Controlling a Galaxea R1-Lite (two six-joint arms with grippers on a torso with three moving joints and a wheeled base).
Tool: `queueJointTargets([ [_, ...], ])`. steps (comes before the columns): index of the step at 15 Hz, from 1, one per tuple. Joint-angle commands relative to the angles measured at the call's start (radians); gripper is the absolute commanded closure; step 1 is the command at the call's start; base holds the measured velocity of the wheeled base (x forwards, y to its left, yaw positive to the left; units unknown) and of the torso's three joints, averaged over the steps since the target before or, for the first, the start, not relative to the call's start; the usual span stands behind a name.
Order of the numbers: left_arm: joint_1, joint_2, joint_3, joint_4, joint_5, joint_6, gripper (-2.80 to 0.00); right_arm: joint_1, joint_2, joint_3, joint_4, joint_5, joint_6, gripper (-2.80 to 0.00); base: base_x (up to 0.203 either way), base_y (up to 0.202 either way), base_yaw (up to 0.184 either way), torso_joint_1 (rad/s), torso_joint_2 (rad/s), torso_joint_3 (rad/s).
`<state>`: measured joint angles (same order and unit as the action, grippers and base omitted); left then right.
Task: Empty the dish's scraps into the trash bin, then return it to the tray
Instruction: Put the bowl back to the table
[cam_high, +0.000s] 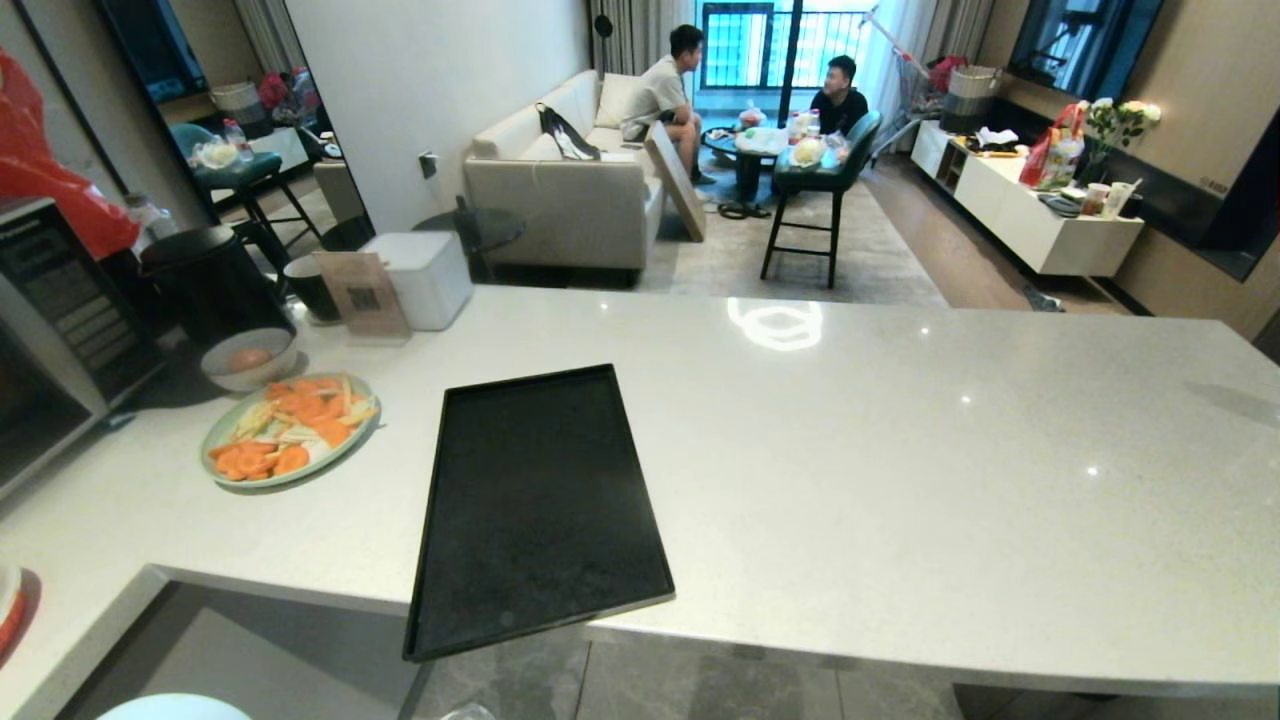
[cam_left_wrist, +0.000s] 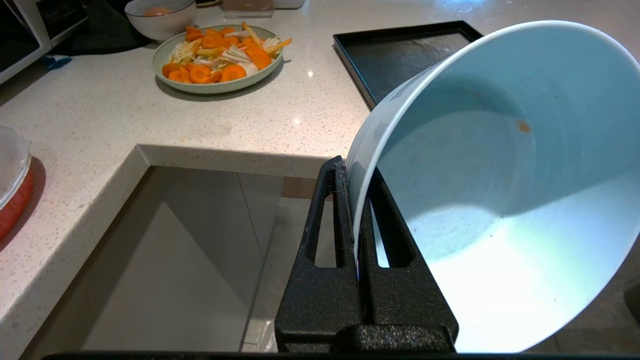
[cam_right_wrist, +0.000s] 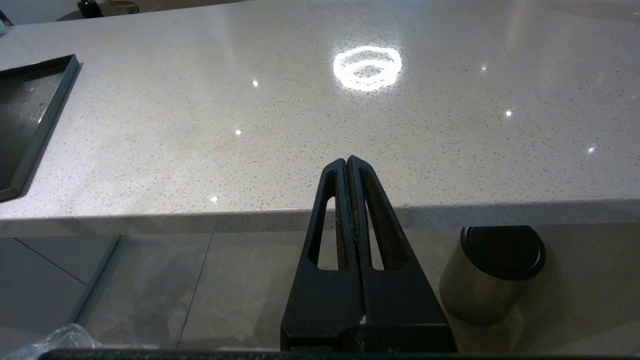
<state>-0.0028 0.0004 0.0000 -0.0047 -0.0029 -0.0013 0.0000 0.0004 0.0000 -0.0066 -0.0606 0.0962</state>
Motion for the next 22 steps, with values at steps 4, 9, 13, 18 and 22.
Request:
queueJointTargets([
  [4,0.000,0.000,0.000,-0.001,0.000,-0.019,0.00,0.000,0.000,0.000,-0.001,-0.001,0.000,0.00,0.000,0.000,0.000,0.000,0.00,0.000],
  [9,0.001,0.000,0.000,-0.001,0.001,-0.023,0.00,0.000,0.000,0.000,-0.001,-0.001,0.000,0.00,0.000,0.000,0.000,0.000,0.00,0.000],
  [13,0.001,0.000,-0.088,0.005,0.041,-0.029,0.00,0.000,0.001,0.000,-0.001,-0.001,0.000,0.00,0.000,0.000,0.000,0.000,0.00,0.000],
  [18,0.000,0.059,-0.235,0.157,0.049,-0.034,0.00,0.000,0.000,0.000,-0.001,-0.001,0.000,0.00,0.000,0.000,0.000,0.000,0.00,0.000],
  [22,-0.006,0.184,-0.281,0.165,0.050,-0.037,0.00,0.000,0.000,0.000,-0.001,-0.001,0.000,0.00,0.000,0.000,0.000,0.000,0.00,0.000],
])
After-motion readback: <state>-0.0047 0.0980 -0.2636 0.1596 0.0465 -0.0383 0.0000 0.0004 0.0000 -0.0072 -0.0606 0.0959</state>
